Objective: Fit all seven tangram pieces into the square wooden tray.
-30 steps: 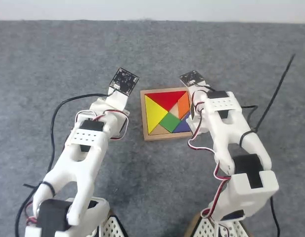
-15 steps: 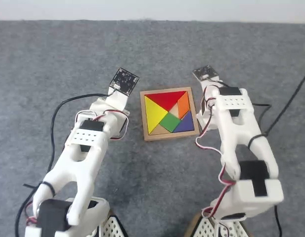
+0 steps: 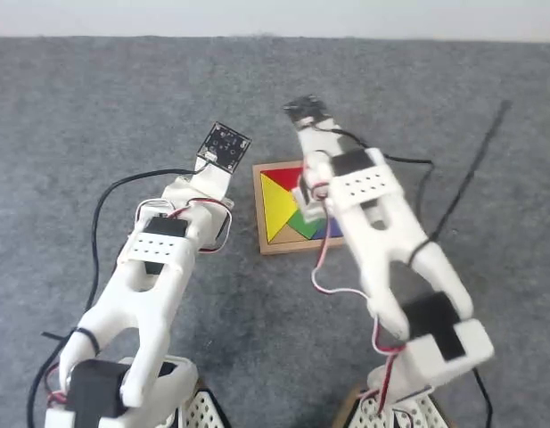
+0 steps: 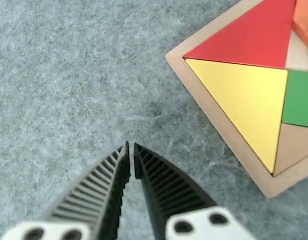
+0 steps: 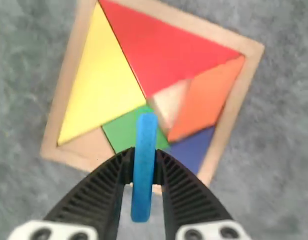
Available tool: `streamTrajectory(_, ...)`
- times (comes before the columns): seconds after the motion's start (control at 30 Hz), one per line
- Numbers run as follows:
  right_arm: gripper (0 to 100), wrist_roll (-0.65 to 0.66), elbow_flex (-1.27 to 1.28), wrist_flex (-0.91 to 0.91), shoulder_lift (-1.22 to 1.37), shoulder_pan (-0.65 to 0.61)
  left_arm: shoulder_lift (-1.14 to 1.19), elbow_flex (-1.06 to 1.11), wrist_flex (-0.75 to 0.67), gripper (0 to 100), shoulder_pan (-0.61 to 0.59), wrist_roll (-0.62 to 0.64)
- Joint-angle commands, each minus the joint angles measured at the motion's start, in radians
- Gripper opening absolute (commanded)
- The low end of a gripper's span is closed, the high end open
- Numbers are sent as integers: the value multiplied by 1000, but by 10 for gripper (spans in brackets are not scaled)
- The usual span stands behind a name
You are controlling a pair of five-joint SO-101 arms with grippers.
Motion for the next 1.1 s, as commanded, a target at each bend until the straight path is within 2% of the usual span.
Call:
streamTrajectory(0.0,7,-66,-92,-47,44,-15,-35,-2,-23,13,-3,-8)
streamTrajectory(0.3,17,-109,-100,-102,137,-13,-35,-2,-25,13,-3,-8)
streamTrajectory(0.53,180,-98,-100,-113,143,-15,-35,-2,-25,13,-2,-8)
streamTrajectory(0.83,180,-55,-100,-105,133,-5,-35,-2,-25,13,-2,-8)
streamTrajectory(1.07,180,-46,-94,-104,48,61,-35,-1,-25,13,0,-8)
